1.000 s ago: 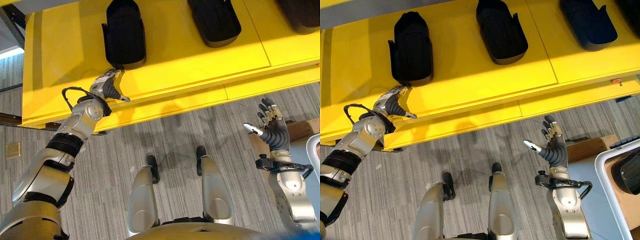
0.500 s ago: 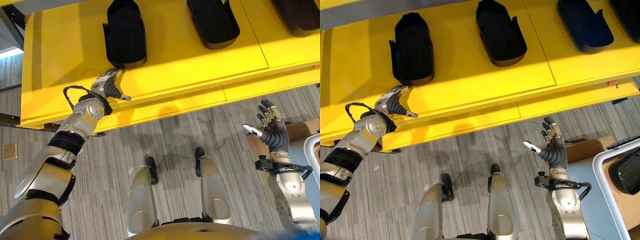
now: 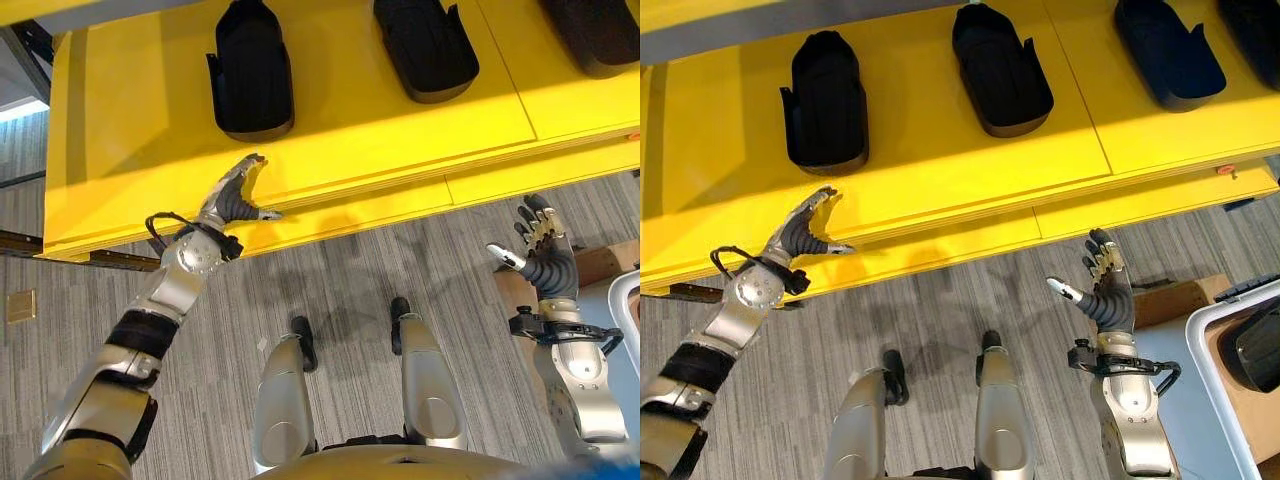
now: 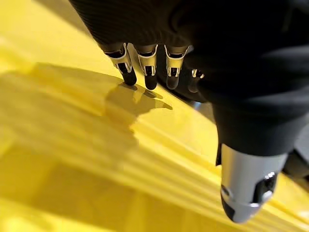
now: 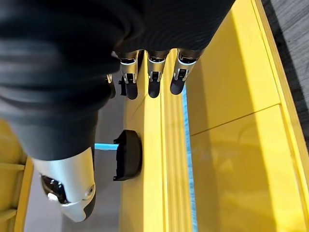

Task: Move parts from the plastic box to the shelf.

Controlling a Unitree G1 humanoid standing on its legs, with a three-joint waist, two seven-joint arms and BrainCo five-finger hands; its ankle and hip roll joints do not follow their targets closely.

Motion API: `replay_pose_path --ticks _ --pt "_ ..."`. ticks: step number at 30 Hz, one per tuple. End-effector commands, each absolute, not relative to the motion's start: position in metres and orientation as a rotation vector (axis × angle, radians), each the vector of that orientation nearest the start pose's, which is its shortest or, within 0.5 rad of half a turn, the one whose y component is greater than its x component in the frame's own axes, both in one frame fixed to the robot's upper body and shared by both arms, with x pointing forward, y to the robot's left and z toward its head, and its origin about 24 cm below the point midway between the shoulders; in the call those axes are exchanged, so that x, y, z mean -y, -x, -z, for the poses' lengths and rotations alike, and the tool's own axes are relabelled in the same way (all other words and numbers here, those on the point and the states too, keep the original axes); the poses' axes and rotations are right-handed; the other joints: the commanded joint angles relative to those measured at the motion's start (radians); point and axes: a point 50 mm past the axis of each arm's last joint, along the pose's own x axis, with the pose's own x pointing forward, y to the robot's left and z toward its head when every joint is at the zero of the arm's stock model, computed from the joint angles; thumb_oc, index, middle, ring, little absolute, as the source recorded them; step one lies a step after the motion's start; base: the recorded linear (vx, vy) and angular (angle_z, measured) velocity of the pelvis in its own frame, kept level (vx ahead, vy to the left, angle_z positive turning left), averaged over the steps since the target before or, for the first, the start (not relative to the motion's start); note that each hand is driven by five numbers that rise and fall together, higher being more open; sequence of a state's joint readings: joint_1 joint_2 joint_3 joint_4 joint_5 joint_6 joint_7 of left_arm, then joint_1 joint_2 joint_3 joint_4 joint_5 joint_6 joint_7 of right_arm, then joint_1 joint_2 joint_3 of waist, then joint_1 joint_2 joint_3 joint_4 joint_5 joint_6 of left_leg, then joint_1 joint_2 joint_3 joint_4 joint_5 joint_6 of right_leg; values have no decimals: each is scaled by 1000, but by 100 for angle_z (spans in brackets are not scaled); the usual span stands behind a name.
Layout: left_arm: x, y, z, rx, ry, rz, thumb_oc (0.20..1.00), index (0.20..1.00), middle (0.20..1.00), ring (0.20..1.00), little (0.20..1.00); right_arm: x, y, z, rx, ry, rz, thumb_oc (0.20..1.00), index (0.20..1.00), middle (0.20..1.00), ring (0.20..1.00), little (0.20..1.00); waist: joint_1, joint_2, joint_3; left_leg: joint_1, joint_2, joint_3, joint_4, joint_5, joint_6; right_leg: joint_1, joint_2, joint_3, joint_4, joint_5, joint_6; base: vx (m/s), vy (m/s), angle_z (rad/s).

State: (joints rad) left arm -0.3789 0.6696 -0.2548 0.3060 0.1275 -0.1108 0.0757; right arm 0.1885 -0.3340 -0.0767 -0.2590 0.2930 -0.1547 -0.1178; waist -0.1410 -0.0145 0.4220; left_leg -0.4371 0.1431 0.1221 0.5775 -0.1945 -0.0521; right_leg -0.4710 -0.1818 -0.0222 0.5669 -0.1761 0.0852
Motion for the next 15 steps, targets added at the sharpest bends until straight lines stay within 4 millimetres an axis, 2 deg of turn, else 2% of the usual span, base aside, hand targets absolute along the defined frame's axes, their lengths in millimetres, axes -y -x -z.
replay_pose_path --ticks 1,6,15 --pt "-210 -295 -54 -1 -736 263 1000 1000 1000 1000 1000 227 -210 -124 422 51 138 1000 1000 1000 1000 1000 -6 -2 -22 -38 18 -76 -50 85 -21 65 -39 -38 -45 33 21 0 0 0" --pt "-205 -272 -43 -19 -594 300 1000 1000 1000 1000 1000 230 -218 -132 468 105 170 1000 1000 1000 1000 1000 10 5 -33 -30 15 -80 -65 91 -18 79 -38 -45 -57 36 22 0 0 0" --pt "-201 -252 -30 -60 -428 307 1000 1000 1000 1000 1000 227 -235 -131 467 137 202 1000 1000 1000 1000 1000 30 11 -46 -2 10 -88 -102 107 -15 107 -37 -54 -79 38 24 9 -14 4"
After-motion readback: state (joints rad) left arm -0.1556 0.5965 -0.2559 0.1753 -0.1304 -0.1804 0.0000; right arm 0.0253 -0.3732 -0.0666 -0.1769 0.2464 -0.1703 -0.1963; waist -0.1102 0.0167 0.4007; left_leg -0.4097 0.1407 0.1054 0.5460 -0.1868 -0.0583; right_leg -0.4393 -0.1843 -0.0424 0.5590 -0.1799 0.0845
